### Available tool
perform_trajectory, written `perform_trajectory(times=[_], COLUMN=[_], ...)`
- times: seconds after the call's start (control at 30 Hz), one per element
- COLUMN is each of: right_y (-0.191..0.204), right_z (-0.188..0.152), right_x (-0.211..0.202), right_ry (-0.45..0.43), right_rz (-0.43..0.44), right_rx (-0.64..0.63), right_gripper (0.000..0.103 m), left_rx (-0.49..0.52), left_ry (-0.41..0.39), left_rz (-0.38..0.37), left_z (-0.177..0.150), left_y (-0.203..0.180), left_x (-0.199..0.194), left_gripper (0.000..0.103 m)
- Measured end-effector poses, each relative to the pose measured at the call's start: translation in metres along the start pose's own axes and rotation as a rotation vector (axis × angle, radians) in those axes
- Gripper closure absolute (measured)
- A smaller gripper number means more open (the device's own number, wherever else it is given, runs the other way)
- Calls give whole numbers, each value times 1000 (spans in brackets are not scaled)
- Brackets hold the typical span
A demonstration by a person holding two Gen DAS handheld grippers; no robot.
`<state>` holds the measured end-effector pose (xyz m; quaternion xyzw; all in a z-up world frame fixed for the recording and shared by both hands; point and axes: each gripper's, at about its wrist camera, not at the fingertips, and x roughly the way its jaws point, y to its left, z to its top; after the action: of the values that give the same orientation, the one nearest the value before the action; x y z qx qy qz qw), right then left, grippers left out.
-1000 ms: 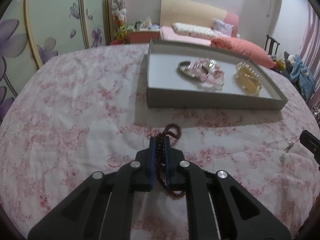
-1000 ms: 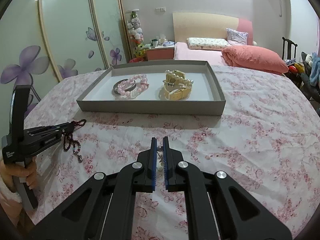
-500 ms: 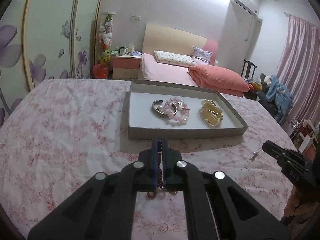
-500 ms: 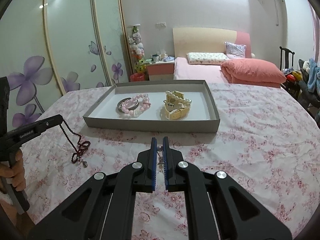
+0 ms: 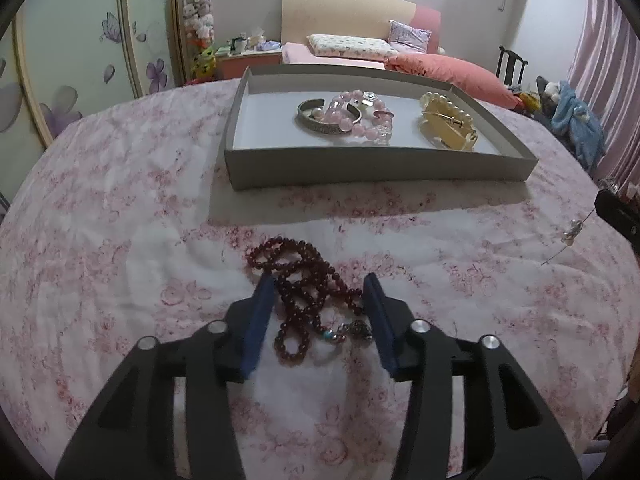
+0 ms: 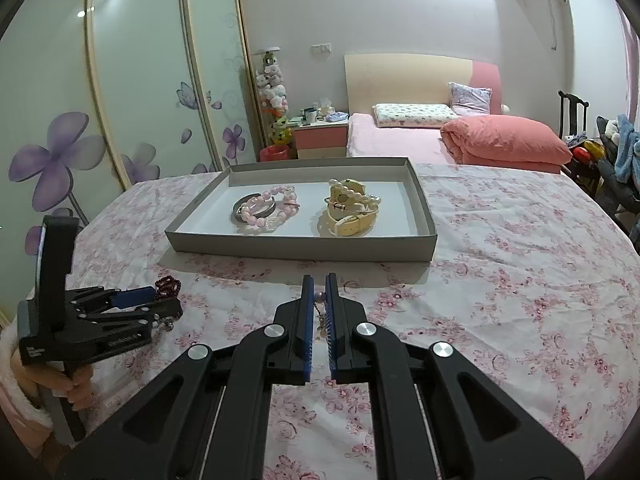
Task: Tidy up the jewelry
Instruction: 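Lift the red necklace and silver charm off the bedspread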
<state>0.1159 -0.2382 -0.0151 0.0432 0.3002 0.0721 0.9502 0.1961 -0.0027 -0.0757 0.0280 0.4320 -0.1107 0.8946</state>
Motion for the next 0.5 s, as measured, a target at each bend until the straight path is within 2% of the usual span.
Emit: perform_trajectory(times=[0.07, 0.1, 0.13, 0.27, 0.37, 0.5], right_y=[-2, -2, -2, -1, -3, -5], right_z=[0, -1, -1, 0, 2, 6], right_x=[2, 2, 2, -1, -7, -15], right_ry=[5, 7, 8, -1, -25, -71], right_rz=[0, 1, 3, 6, 8, 19], right_rx=[6, 8, 9, 8, 18, 29], right_gripper=[96, 96, 96, 96, 96, 96], left_rx=[-7, -10, -12, -7, -37, -62], left_ry=[-3, -1, 2, -10, -32, -126], left_rz=[0, -5, -7, 5, -35, -81], left_z=[1, 2, 3, 0, -3, -1], left_y=[-1, -1, -2, -4, 2, 9], left_x=[0, 0, 0, -4, -12, -40], left_gripper=[68, 85, 90, 94, 95, 95])
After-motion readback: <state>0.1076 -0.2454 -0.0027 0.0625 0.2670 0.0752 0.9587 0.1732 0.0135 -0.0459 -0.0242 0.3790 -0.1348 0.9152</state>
